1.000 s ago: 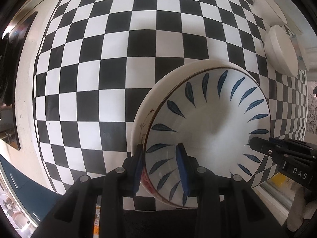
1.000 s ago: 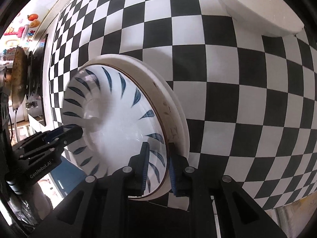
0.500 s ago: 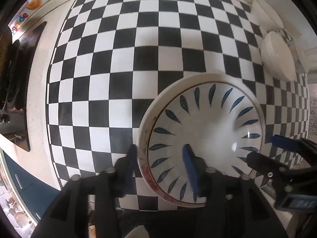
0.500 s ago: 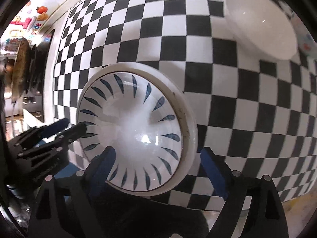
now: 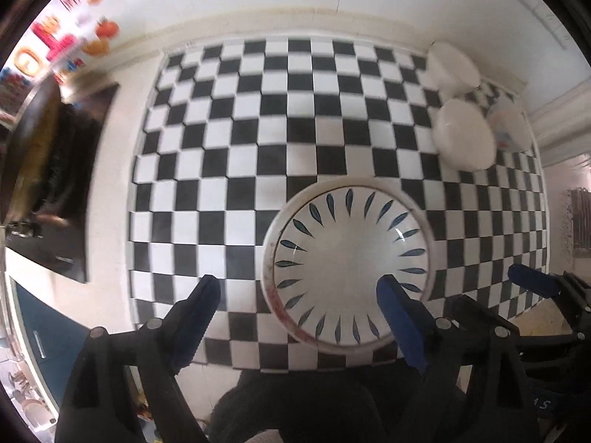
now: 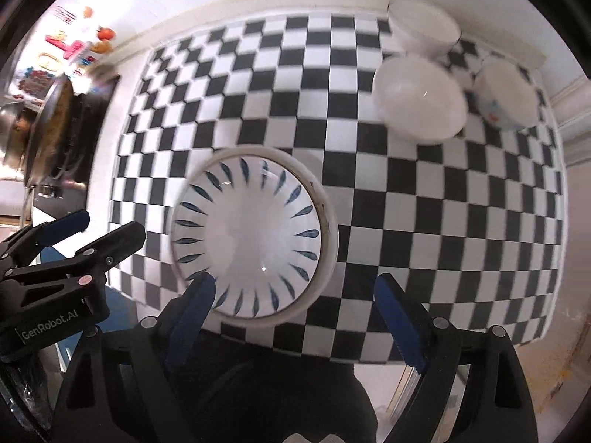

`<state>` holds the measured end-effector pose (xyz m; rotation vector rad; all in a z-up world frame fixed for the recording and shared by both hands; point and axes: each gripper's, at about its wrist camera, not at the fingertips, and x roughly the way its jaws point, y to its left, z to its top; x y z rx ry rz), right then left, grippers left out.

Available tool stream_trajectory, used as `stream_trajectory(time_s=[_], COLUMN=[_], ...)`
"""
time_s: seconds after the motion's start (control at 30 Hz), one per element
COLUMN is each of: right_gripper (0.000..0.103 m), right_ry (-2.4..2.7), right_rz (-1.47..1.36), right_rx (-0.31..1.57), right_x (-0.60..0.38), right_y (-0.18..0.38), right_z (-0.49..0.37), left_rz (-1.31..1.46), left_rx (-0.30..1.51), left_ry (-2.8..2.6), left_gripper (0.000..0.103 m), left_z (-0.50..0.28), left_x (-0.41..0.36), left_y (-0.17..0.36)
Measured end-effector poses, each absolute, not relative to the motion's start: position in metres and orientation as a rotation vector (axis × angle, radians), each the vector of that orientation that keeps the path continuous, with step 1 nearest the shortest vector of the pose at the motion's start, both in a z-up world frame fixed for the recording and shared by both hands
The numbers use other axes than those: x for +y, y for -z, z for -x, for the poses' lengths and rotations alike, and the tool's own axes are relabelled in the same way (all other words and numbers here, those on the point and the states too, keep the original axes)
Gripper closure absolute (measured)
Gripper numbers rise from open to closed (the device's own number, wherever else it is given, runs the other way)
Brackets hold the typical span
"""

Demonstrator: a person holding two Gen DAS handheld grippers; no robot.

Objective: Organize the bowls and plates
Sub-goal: 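Lower the plate stack onto the cloth and open both tools, then grip the plain white bowl rim with the left tool while the right tool grips the pink-flower bowl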

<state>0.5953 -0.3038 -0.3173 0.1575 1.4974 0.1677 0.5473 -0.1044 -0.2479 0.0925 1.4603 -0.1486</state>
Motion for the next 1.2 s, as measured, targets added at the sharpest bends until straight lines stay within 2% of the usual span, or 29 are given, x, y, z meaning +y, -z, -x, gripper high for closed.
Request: stream_trajectory(time_s=[0.33,0.6,0.93,1.2], right_gripper=[0.013,0.013,0.013,0.013], right_ry=[-0.170,-0.164,-0.129,-0.104], right_rz=[-0.168,-0.136,-0.131,-0.221], right_rx=[1.366,1.319,1.307,1.325], right_x=[-0.317,-0.311,-0.313,-0.314], right_y=[0.218,0.178,0.161,0.182], right_z=[-0.560,-0.544,-0.544,-0.553], left_rz=[-0.077,-0.096,-0.100,-0.091], left_rx=[1.380,1.350,1.321,1.318], left_ry=[0.146,0.137,0.148,0.177], left_gripper=[0.016,0.016,0.016,0.017], left_z=[-0.519,-0.506,-0.502,-0.518], left_x=[-0.090,-0.085,-0.076,-0.073], left_y=[0.173,0.139,0.116,0.132])
